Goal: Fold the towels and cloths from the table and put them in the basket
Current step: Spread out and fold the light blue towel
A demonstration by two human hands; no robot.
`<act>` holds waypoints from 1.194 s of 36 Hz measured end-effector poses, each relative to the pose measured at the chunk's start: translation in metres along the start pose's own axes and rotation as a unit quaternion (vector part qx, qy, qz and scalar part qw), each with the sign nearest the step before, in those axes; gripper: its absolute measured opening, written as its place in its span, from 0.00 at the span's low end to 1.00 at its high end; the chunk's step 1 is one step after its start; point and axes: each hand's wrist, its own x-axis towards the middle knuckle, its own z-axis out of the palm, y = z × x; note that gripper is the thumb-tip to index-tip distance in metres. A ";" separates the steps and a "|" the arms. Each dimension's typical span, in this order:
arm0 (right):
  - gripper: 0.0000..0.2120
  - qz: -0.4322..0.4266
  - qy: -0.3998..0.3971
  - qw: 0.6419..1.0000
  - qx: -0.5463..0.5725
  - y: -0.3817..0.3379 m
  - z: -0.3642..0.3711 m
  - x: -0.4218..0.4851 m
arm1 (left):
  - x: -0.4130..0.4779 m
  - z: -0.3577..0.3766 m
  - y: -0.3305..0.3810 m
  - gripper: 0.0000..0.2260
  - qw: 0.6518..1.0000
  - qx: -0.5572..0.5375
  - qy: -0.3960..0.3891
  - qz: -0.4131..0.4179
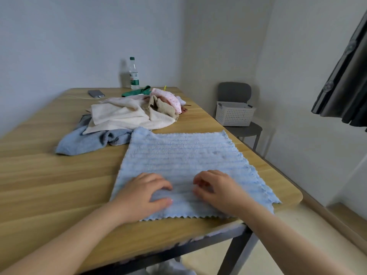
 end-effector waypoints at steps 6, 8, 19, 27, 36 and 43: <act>0.40 -0.025 -0.081 0.995 -0.048 0.005 0.002 -0.033 | -0.025 0.001 0.000 0.47 0.994 0.087 -0.072 -0.004; 0.41 -0.015 -0.065 0.996 -0.064 0.008 0.000 -0.038 | -0.026 0.001 -0.001 0.49 0.997 0.068 -0.043 -0.018; 0.15 0.278 0.175 0.943 -0.057 0.041 -0.016 -0.064 | -0.015 -0.004 0.026 0.34 0.996 0.075 -0.001 -0.048; 0.07 0.403 0.114 0.908 -0.030 0.053 -0.028 -0.050 | 0.008 0.006 0.041 0.05 0.997 0.021 0.051 -0.048; 0.03 0.345 0.190 0.916 0.083 0.056 -0.053 -0.036 | 0.014 -0.001 0.050 0.08 0.992 -0.044 0.109 -0.040; 0.10 0.373 0.119 0.916 -0.085 0.070 -0.042 -0.048 | 0.012 0.014 0.042 0.04 0.999 -0.023 0.018 -0.019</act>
